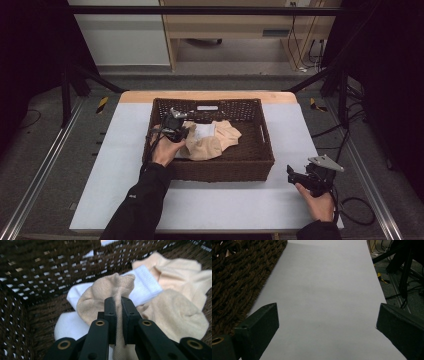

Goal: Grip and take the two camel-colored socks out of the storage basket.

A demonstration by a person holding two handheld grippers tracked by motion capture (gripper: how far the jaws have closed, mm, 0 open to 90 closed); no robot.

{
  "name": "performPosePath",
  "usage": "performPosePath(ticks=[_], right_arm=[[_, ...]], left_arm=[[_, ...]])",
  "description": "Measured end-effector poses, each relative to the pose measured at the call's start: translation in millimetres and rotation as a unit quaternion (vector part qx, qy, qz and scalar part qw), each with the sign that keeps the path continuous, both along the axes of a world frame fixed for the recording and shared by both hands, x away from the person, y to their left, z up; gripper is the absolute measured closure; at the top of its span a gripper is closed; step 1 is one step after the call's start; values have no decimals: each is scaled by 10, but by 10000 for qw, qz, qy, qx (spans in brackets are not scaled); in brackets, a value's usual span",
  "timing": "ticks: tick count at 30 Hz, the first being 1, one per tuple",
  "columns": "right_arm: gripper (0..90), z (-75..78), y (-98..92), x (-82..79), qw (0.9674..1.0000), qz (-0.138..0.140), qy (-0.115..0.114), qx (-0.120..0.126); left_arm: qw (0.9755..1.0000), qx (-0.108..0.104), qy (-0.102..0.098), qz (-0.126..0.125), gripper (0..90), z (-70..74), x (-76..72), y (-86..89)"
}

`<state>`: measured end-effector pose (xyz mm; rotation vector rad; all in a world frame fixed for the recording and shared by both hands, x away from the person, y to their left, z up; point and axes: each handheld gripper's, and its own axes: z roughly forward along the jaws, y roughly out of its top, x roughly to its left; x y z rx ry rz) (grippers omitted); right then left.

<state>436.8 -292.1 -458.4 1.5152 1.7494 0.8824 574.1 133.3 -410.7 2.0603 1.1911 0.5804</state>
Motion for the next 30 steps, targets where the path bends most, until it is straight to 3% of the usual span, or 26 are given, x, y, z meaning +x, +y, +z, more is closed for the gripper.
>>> performPosePath(ticks=[7, 14, 19, 30], right_arm=[[46, 8, -4, -6, 10000, -15, -25, 18], [45, 8, -9, -3, 10000, -14, -42, 42], [45, 8, -11, -1, 10000, -10, -44, 40], [45, 11, -17, -4, 10000, -20, -68, 26]], left_arm=[[9987, -244, -435, -37, 836, 74, -40, 25], [9940, -707, -832, -94, 838, 170, -70, 46], [9903, -902, -1052, -128, 838, 250, -95, 85], [9770, -1360, -1598, -372, 838, 578, -346, 107]])
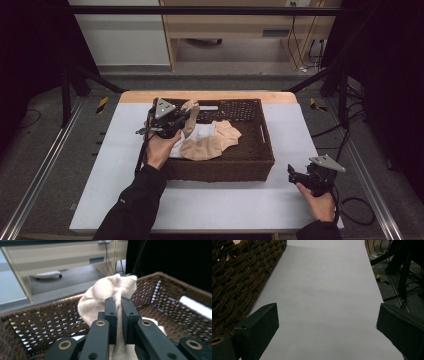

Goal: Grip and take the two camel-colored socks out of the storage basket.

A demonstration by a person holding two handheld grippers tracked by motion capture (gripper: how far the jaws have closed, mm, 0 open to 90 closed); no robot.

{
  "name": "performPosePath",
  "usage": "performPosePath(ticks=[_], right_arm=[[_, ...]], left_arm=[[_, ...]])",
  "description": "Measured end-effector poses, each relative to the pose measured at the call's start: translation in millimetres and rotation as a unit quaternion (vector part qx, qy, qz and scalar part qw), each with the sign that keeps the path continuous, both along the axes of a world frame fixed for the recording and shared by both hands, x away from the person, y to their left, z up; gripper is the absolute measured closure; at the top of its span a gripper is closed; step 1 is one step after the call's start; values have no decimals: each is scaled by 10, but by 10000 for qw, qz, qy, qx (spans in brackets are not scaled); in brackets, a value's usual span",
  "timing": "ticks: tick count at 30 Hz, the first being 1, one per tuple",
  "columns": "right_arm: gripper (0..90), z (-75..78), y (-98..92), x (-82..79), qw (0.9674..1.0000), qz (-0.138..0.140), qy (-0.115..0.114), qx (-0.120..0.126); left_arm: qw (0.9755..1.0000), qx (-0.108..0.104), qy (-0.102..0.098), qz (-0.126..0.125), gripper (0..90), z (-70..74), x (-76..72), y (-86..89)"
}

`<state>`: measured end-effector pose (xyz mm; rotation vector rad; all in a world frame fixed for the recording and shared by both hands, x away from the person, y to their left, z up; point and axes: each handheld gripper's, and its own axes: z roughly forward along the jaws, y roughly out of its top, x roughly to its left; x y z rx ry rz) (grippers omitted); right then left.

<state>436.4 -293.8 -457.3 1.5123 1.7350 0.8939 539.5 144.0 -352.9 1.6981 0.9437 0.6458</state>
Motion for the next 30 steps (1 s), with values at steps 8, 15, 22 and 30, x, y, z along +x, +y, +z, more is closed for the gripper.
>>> performPosePath(ticks=[8, 15, 22, 30], right_arm=[[44, 7, -1, -8, 10000, -1, -22, 31], [44, 3, -10, -9, 10000, 4, -22, 1], [44, 2, -23, -18, 10000, 1, -20, 6], [45, 1, -22, -31, 10000, 16, -18, -10]], left_arm=[[9993, -183, -234, -232, 839, 218, -269, 28], [9975, -281, -389, -511, 840, 342, -520, 46], [9956, -343, -473, -737, 839, 393, -771, 53], [9931, -460, -531, -934, 839, 388, -1024, 127]])
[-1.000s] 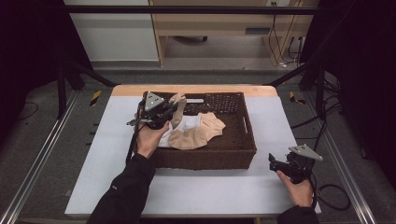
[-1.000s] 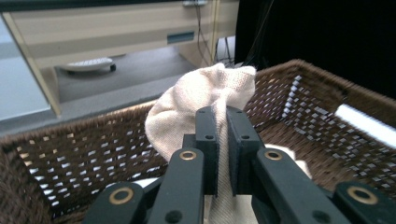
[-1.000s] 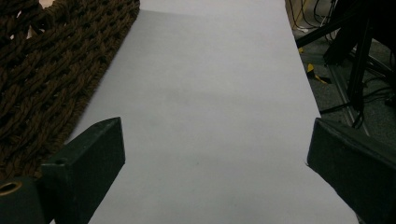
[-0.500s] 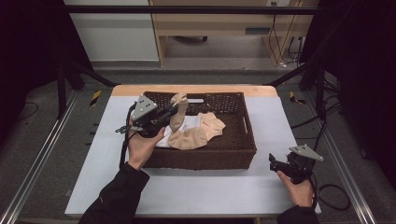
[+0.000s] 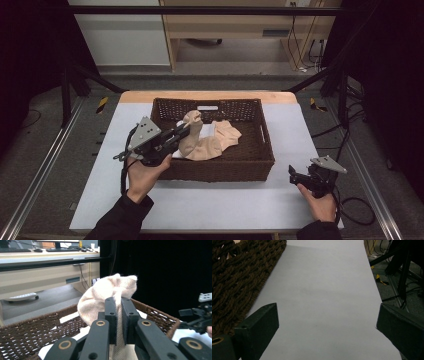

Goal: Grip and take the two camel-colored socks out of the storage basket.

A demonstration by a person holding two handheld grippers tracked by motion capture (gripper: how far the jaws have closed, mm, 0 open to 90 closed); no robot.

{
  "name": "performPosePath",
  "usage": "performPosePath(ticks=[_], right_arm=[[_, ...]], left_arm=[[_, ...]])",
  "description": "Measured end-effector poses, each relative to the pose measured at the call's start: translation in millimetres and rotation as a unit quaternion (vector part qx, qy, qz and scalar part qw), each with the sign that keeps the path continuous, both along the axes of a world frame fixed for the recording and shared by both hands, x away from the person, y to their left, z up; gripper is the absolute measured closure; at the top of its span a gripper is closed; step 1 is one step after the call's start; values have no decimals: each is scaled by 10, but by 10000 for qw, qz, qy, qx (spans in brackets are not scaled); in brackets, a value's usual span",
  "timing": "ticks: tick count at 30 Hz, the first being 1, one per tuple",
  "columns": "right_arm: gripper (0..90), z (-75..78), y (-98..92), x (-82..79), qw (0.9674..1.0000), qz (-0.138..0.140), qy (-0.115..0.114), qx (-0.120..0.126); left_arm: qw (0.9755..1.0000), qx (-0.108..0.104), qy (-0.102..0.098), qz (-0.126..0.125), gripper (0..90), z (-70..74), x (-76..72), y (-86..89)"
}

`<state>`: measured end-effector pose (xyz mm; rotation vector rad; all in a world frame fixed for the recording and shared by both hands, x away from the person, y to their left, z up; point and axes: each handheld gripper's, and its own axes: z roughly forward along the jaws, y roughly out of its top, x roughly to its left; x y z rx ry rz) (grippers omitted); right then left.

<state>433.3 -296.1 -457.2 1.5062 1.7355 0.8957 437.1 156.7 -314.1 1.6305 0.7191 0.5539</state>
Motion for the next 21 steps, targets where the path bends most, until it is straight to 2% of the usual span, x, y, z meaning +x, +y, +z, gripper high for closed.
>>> performPosePath(ticks=[6, 21], right_arm=[[45, 3, 6, -11, 10000, 9, 13, 0], [46, 5, 15, -25, 10000, 26, 12, 13]], left_arm=[[9999, -68, -1, -121, 839, -65, -169, 76], [9990, -64, 22, -444, 839, -254, -538, 183]])
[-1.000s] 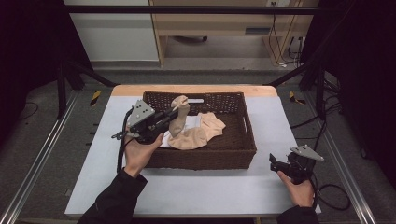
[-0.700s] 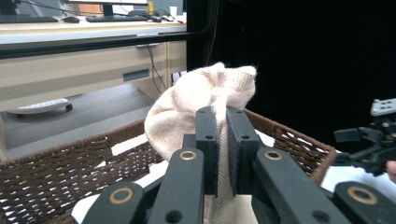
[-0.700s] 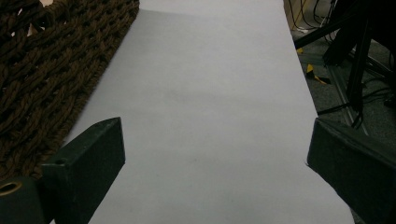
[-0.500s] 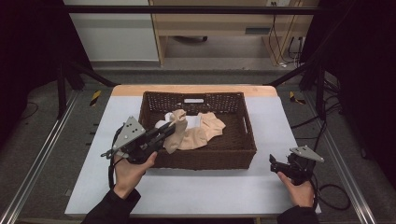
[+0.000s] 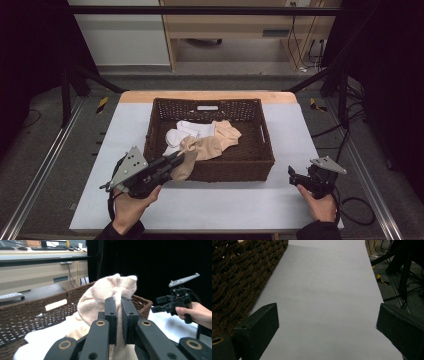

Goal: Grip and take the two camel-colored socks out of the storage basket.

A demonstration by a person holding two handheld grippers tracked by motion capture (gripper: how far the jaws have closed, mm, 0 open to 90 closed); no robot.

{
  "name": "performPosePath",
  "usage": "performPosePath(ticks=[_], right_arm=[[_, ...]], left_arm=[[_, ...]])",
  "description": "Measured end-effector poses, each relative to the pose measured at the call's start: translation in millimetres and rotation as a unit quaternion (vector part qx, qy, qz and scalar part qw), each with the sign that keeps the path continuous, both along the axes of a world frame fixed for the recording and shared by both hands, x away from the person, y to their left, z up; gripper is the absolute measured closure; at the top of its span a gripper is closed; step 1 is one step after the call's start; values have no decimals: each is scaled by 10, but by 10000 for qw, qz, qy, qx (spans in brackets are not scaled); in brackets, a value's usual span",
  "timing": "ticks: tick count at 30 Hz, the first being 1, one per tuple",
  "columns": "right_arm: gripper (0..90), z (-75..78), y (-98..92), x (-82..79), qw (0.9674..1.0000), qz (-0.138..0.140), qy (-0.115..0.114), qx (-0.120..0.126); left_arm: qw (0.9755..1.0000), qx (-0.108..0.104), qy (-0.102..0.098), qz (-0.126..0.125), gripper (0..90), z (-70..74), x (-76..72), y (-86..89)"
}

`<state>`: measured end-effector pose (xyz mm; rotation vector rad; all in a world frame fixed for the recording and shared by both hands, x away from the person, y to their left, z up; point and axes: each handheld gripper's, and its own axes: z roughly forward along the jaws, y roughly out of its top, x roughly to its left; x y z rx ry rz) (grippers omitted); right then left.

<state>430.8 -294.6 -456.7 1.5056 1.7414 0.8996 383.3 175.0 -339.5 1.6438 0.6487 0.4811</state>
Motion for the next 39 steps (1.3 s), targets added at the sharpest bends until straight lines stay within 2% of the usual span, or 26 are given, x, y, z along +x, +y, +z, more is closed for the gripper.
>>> performPosePath(ticks=[9, 18, 24, 32, 35, 39], right_arm=[[46, -2, -3, -11, 10000, 8, 3, 2], [47, -16, 15, -16, 10000, 38, 53, -6], [47, -27, 18, -14, 9999, 64, 70, -41], [47, -34, 17, -12, 9999, 64, 107, -33], [47, -40, 17, -7, 9999, 79, 113, -67], [47, -43, 20, -5, 9999, 77, 125, -67]], left_arm=[[9992, 281, 272, -131, 839, -227, -112, -38], [9945, 710, 737, -218, 838, -580, -139, -119], [9896, 998, 996, -284, 838, -795, -141, -178], [9801, 1433, 1349, -274, 835, -1089, -72, -264], [9765, 1590, 1429, -267, 828, -1177, -42, -296], [9744, 1718, 1431, -249, 778, -1245, -25, -328]])
